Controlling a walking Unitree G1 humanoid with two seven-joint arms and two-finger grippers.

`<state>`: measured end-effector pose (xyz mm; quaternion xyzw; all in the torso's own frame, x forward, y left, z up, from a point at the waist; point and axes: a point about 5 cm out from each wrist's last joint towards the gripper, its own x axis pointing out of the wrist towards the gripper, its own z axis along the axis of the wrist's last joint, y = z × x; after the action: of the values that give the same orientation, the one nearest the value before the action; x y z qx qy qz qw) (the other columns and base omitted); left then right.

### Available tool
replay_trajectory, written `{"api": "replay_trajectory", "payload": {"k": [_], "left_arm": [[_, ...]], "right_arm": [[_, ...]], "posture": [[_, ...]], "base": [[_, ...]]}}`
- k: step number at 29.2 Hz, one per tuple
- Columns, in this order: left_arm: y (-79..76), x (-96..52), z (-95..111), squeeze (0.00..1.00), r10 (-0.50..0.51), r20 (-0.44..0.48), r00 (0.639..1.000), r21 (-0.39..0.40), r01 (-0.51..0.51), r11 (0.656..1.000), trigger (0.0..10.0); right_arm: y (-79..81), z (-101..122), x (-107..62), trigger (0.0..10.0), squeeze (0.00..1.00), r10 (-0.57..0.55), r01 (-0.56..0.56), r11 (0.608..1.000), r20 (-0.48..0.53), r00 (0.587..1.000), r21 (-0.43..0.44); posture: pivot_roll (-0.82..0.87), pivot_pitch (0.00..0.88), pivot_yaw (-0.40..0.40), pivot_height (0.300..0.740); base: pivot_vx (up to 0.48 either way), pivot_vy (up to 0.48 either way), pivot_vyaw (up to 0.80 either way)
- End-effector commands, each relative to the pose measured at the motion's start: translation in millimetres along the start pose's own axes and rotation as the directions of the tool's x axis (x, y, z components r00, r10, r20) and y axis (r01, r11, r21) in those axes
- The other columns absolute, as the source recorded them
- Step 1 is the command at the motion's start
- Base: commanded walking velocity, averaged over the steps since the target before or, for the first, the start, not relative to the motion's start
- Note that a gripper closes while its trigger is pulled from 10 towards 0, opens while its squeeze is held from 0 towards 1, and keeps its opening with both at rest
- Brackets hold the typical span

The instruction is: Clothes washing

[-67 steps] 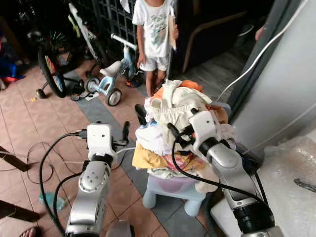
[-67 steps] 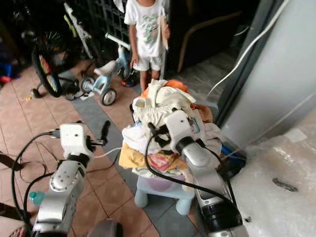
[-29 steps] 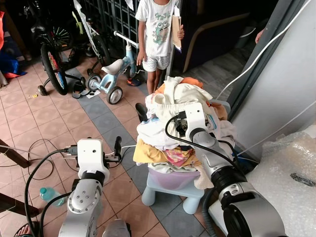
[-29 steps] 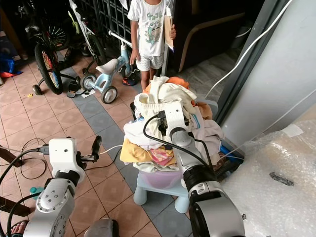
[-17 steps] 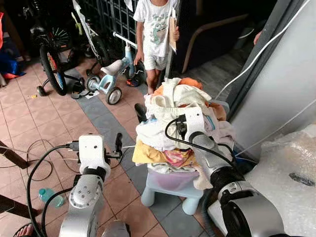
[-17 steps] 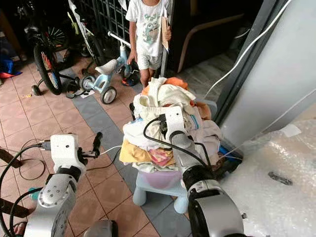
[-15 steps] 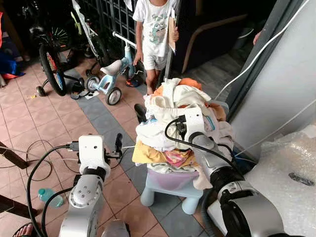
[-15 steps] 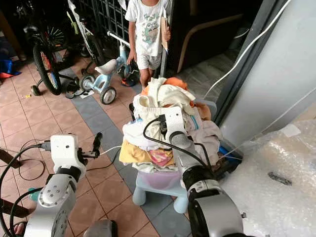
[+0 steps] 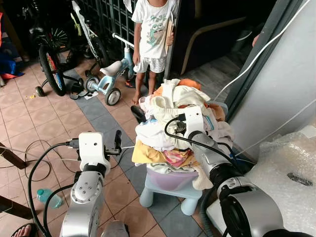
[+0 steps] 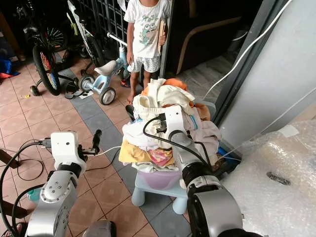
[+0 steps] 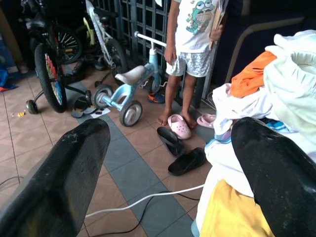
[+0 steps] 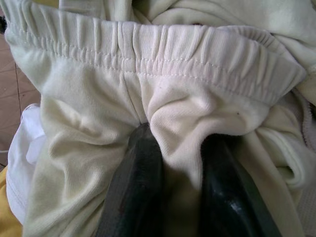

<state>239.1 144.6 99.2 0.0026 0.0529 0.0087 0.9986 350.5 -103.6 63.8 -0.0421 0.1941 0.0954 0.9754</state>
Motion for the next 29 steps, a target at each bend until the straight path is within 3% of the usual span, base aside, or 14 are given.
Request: {"api": "replay_trajectory", "payload": {"k": [1, 9, 10, 13, 14, 18, 19, 22, 23, 24, 25, 29], "left_arm": [[-0.1, 3.0, -3, 0.0, 0.006, -0.012, 1.0, 0.004, -0.006, 1.0, 10.0], [-1.7, 10.3, -10, 0.0, 0.006, -0.033, 0.999, -0.01, -0.006, 1.0, 10.0], [-9.9, 14.7, -8, 0.0, -0.009, -0.015, 1.0, -0.018, 0.009, 1.0, 10.0], [-14.5, 19.3, -8, 0.0, -0.009, -0.003, 1.0, -0.022, 0.009, 1.0, 10.0], [-17.5, 22.4, -6, 0.0, -0.002, 0.0, 1.0, -0.028, 0.002, 1.0, 10.0], [-20.0, 23.8, -5, 0.0, -0.015, 0.009, 1.0, -0.015, 0.015, 1.0, 10.0], [-20.2, 24.8, -5, 0.0, -0.022, 0.011, 1.0, -0.011, 0.022, 1.0, 10.0], [-18.9, 27.6, -6, 0.0, -0.029, 0.018, 0.999, 0.008, 0.029, 1.0, 10.0], [-18.7, 28.5, -6, 0.0, -0.026, 0.017, 0.999, 0.007, 0.026, 1.0, 10.0], [-18.5, 29.2, -6, 0.0, -0.024, 0.016, 1.0, 0.005, 0.024, 1.0, 10.0], [-18.8, 30.8, -5, 0.0, -0.025, 0.021, 0.999, 0.009, 0.024, 1.0, 10.0], [-22.4, 32.4, -4, 0.0, -0.038, 0.029, 0.999, 0.015, 0.038, 0.999, 10.0]], "right_arm": [[2.1, 5, 1.0, 0.0, 0.0, 0.027, -0.028, 0.999, 0.02, 0.999, 0.035], [2.0, 19, -3.7, 0.0, 0.0, 0.059, -0.075, 0.992, 0.154, 0.986, 0.099], [-4.5, 20, -6.9, 0.0, 0.0, 0.057, -0.078, 0.991, 0.183, 0.981, 0.107], [-8.3, 24, -11.0, 0.0, 0.0, 0.066, -0.092, 0.99, 0.227, 0.972, 0.105], [-13.6, 31, -17.7, 0.0, 0.0, 0.07, -0.096, 0.992, 0.286, 0.956, 0.08], [-20.7, 36, -24.6, 0.0, 0.0, 0.045, -0.075, 0.994, 0.33, 0.943, 0.081], [-28.9, 40, -35.1, 0.0, 0.0, 0.004, -0.045, 0.994, 0.377, 0.926, 0.1], [-33.5, 44, -49.4, 0.0, 0.0, -0.019, -0.038, 0.991, 0.427, 0.904, 0.126], [-33.0, 44, -54.7, 4.1, 0.0, -0.018, -0.035, 0.993, 0.442, 0.897, 0.112], [-32.4, 44, -57.9, 4.1, 0.0, -0.017, -0.032, 0.994, 0.451, 0.893, 0.102], [-30.7, 43, -61.7, 10.0, 0.0, -0.015, -0.03, 0.995, 0.444, 0.896, 0.095], [-29.4, 41, -65.5, 10.0, 0.0, -0.033, -0.011, 0.995, 0.431, 0.902, 0.099]], "posture": [[0.12, 0.0, -0.059, 0.74], [0.08, 0.0, -0.054, 0.74], [0.08, 0.0, -0.065, 0.74], [0.07, 0.0, -0.059, 0.74], [0.06, 0.0, -0.054, 0.74], [0.05, 0.0, -0.051, 0.74], [0.04, 0.0, -0.045, 0.74], [0.03, 0.0, -0.039, 0.74], [0.02, 0.0, -0.037, 0.74], [0.02, 0.0, -0.036, 0.74], [0.01, 0.0, -0.032, 0.74], [0.01, 0.0, -0.025, 0.74]], "base": [[0.0, 0.0, 0.0], [0.0, 0.0, 0.0], [0.0, 0.0, 0.0], [0.0, 0.0, 0.0], [0.0, 0.0, 0.0], [0.0, 0.0, 0.0], [0.0, 0.0, 0.0], [0.0, 0.0, 0.0], [0.0, 0.0, 0.0], [0.0, 0.0, 0.0], [0.0, 0.0, 0.0], [0.0, 0.0, -0.38]]}}
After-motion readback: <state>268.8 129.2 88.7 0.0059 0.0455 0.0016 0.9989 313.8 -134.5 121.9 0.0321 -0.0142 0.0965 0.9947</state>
